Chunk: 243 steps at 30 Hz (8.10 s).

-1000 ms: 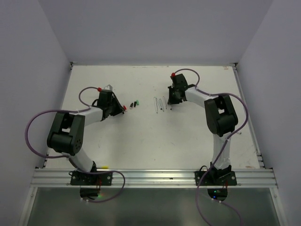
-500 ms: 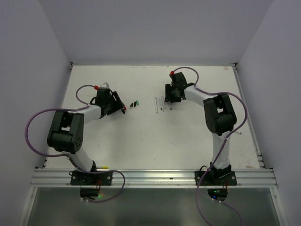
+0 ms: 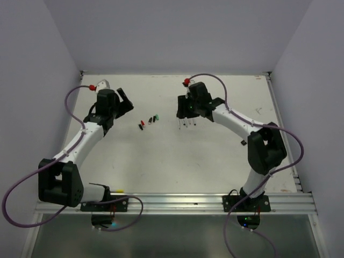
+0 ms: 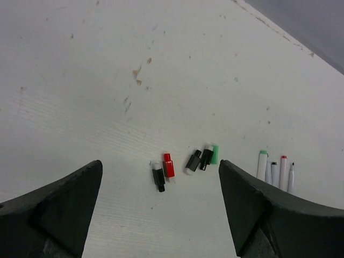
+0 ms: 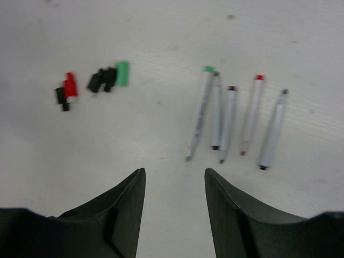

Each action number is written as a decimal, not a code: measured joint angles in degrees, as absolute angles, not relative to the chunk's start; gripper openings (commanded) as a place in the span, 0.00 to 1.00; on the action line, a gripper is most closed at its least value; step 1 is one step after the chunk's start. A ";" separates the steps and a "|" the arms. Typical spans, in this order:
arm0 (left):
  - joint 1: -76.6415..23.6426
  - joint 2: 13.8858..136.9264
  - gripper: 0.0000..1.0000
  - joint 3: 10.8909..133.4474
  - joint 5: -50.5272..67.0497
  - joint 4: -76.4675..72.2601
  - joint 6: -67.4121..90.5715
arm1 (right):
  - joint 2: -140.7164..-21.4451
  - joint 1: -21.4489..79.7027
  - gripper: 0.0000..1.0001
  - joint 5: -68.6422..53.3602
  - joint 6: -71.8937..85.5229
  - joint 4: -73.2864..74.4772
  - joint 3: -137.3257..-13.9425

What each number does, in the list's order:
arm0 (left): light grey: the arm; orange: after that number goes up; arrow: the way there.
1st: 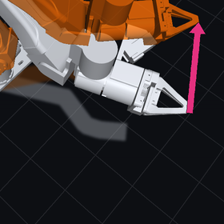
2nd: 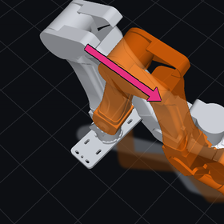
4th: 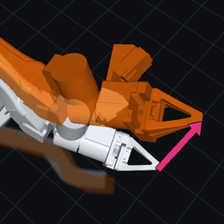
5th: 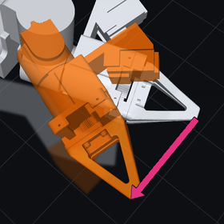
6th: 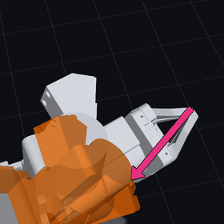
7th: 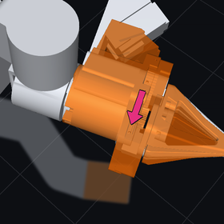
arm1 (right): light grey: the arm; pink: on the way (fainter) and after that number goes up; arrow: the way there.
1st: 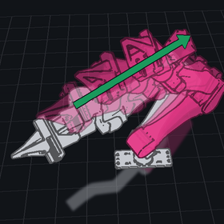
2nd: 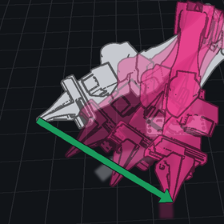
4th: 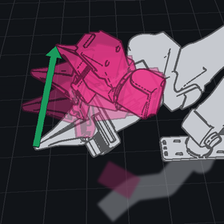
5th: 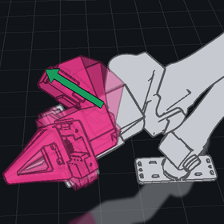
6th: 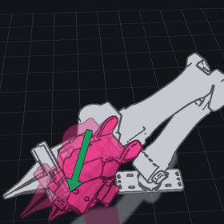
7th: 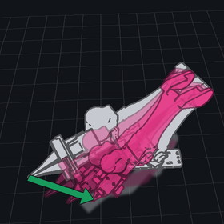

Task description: Open the pen caps

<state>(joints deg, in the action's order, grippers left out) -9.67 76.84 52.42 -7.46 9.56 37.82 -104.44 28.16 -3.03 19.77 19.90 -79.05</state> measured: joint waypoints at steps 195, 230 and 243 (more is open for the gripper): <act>-4.12 61.95 0.96 65.84 -31.20 53.52 60.77 | -136.42 66.19 0.76 -27.51 -0.67 6.94 -106.17; -4.12 61.91 0.95 64.86 -28.27 49.56 60.20 | -146.61 71.59 0.59 -28.08 -18.46 23.68 -124.22; -4.12 61.32 0.95 64.86 -27.62 48.84 60.18 | -143.74 72.79 0.21 -20.34 -17.19 17.32 -117.38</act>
